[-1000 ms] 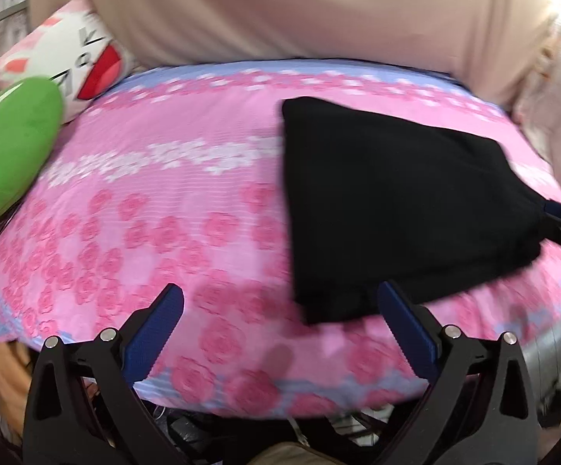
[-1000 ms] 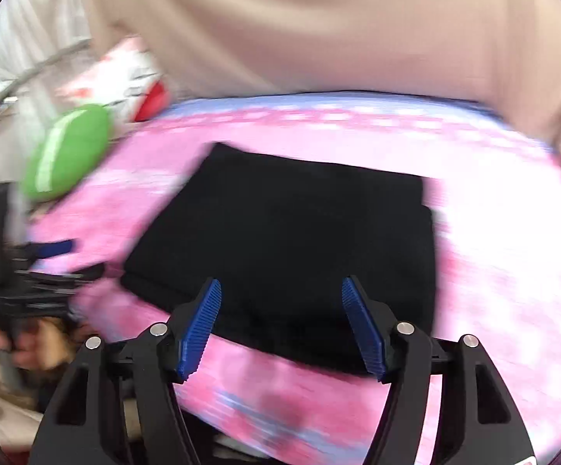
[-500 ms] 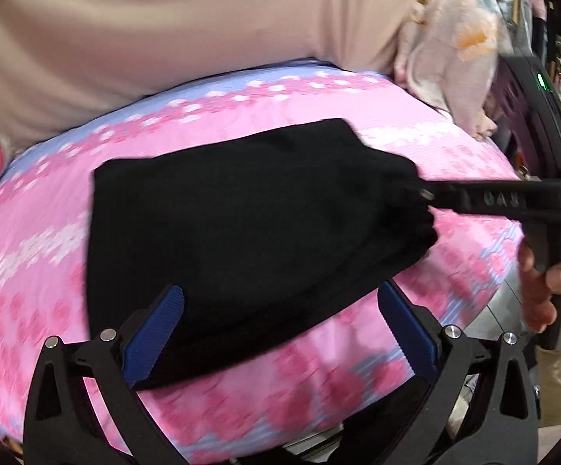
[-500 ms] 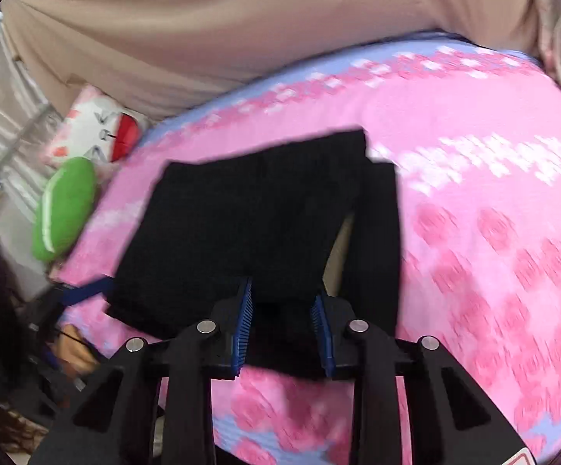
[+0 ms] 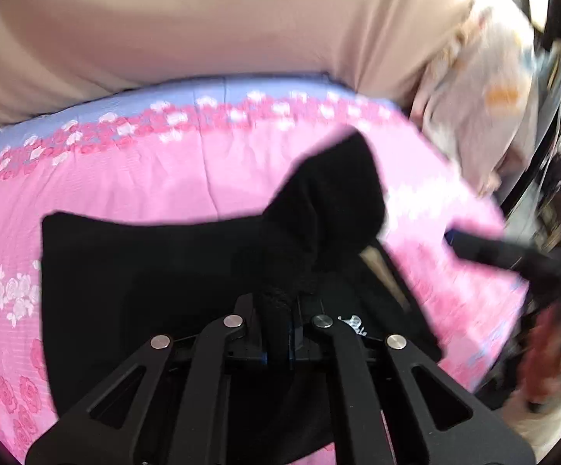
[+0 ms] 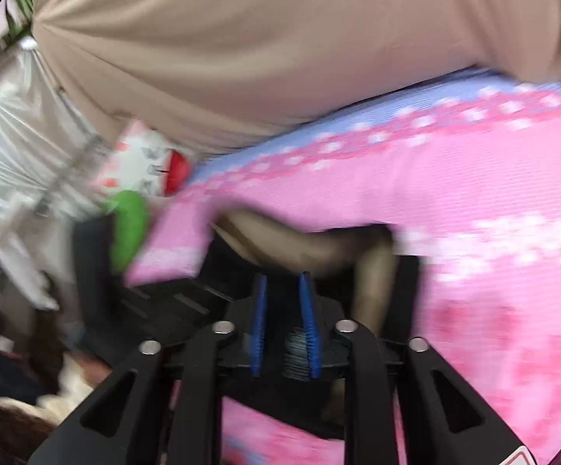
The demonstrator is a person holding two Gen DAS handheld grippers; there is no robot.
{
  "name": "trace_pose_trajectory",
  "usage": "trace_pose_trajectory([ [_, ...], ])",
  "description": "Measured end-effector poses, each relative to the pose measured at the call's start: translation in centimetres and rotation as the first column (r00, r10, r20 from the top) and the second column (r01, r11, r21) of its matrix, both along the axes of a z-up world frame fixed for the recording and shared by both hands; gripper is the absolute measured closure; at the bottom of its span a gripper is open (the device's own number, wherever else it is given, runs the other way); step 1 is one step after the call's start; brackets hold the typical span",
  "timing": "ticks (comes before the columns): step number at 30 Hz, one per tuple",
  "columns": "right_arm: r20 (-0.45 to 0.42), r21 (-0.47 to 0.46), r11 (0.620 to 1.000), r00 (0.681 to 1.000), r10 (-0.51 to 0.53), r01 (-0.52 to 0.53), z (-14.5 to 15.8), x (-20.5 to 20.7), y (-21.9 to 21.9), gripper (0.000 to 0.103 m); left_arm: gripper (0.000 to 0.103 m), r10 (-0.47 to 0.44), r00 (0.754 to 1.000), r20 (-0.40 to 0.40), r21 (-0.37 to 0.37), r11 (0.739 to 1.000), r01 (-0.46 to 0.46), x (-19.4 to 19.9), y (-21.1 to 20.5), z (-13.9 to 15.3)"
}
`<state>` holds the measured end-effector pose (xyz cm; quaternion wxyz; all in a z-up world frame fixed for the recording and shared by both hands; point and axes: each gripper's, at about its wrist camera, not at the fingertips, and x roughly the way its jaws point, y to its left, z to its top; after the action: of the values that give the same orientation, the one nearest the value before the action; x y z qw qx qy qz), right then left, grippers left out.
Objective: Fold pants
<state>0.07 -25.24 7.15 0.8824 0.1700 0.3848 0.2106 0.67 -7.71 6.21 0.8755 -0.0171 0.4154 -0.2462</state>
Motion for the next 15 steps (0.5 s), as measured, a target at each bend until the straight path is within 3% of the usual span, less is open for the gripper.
trace_pose_trajectory([
  [1,-0.019,-0.042,0.999,1.0,-0.014,0.014,-0.7,0.0,-0.2,0.066,0.098,-0.004,1.0,0.012,-0.022,1.0,0.005,-0.1,0.6,1.1],
  [8,-0.12,-0.192,0.979,0.991,0.052,-0.075,-5.9,3.2,3.2,0.058,0.098,-0.005,0.996,0.093,0.014,1.0,0.004,-0.8,0.7,5.0],
  [9,-0.106,-0.195,0.978,0.993,0.055,-0.075,-6.1,3.3,3.5,0.06,0.098,-0.006,0.995,0.098,0.018,1.0,0.004,-0.7,0.7,5.1],
  [10,-0.092,-0.185,0.98,0.994,0.061,-0.078,-6.0,3.3,3.7,0.074,0.098,-0.007,0.995,0.102,0.02,1.0,0.005,-0.7,0.7,5.4],
  [11,-0.1,-0.168,0.981,0.992,0.075,-0.091,-5.9,3.2,3.8,0.098,0.098,-0.005,0.994,0.107,0.024,1.0,0.002,-0.9,0.8,5.7],
  [12,-0.096,-0.122,0.987,0.991,0.093,-0.104,-5.0,2.9,3.7,0.098,0.098,-0.009,0.994,0.113,0.023,1.0,0.007,-1.3,0.8,6.0],
  [15,0.019,-0.117,0.99,0.996,0.083,-0.08,-1.3,0.8,3.4,0.098,0.098,-0.038,0.992,0.121,-0.005,0.999,0.039,-2.7,0.8,6.8],
])
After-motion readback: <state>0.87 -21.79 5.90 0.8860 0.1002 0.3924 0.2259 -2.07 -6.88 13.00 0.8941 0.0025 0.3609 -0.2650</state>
